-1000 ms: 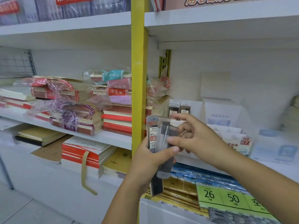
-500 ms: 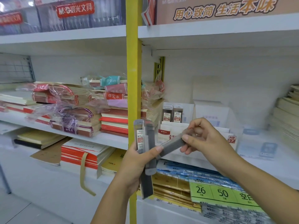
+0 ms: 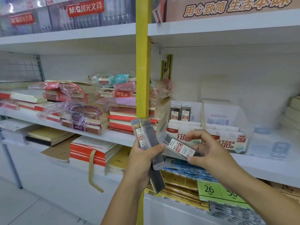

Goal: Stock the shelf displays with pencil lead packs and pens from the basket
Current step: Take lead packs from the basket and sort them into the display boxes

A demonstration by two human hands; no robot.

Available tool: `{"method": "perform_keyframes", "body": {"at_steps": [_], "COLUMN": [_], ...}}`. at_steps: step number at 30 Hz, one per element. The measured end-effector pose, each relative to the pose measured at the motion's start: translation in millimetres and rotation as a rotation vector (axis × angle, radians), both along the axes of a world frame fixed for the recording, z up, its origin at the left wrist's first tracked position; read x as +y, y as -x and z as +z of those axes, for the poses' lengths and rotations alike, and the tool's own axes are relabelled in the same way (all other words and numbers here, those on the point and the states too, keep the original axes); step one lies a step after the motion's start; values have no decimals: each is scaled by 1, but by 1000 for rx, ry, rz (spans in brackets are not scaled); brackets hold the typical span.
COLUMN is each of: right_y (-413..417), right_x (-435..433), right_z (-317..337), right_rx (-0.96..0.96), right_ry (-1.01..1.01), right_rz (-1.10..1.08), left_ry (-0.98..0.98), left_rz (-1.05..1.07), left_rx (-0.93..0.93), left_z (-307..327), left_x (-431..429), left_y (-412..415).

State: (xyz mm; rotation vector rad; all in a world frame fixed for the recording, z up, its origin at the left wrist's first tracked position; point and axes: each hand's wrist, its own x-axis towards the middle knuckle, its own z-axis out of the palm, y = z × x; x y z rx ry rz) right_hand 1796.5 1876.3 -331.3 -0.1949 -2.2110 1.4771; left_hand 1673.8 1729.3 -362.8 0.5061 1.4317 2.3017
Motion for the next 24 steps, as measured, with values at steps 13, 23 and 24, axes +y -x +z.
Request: {"method": "perform_keyframes", "body": {"at_steps": [13, 23, 24], "right_y": [5, 18, 22], "right_x": [23, 115, 118], "right_z": [64, 111, 108], "right_rx": [145, 72, 36], "right_ry": [-315, -701, -699], "right_rz": [-156, -489, -473], "left_ry": [59, 99, 100], "left_rz": [-105, -143, -149], "left_rx": [164, 215, 214], "left_z": [5, 6, 5], "left_x": [10, 42, 44], "left_y": [5, 2, 2]}}
